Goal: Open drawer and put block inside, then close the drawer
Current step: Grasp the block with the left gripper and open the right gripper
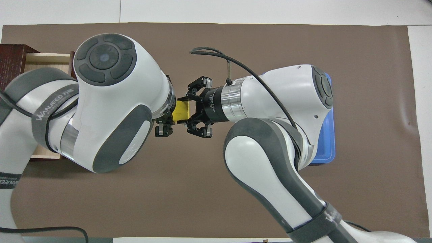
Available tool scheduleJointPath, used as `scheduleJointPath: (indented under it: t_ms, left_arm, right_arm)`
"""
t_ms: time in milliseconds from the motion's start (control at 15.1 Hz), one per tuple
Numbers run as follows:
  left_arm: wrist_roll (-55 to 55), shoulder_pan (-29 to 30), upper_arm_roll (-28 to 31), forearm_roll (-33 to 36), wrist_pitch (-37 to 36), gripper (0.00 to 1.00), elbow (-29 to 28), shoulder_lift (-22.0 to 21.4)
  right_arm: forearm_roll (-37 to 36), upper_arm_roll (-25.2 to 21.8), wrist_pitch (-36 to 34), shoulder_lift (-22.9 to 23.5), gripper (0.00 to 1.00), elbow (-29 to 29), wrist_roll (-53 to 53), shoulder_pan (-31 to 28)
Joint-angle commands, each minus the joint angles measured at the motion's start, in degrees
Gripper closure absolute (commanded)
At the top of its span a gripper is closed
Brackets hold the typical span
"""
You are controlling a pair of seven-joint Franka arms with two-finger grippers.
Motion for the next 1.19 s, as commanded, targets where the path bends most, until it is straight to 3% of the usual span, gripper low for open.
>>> scheduleJointPath:
  t_ms: [0,663,862,994,1061,1127]
  left_arm:
    - [-0.4,-0.8,0.9,0.6,0.0,1.00,1.4,0.9]
    - [0.1,-0.7,0.9,0.6,0.3,1.00,1.1,0.9]
    - [0.2,-0.7,0.8,0.6,0.3,1.00,0.8,0.9]
    - [0.2,-0.7,0.8,0.6,0.6,1.00,0.7,0.9]
    - [0.2,-0.7,0.9,0.6,0.6,1.00,0.7,0.9]
    - [0.2,-0.7,0.9,0.6,0.6,1.00,0.7,0.9]
  right_arm:
    - [-0.2,0.4,-1.2,0.4,1.00,1.2,1.5,-0.3]
    - [-0.2,0.4,-1.1,0.4,1.00,1.5,2.4,-0.2]
    - [-0.2,0.4,-1.1,0.4,0.81,1.5,2.4,-0.1]
    - [-0.2,0.4,-1.1,0.4,0.80,1.5,2.4,-0.1]
    - [-0.2,0.3,-1.1,0.4,0.73,1.5,2.4,-0.1]
    - [-0.3,0.3,-1.1,0.4,0.51,1.5,2.4,-0.1]
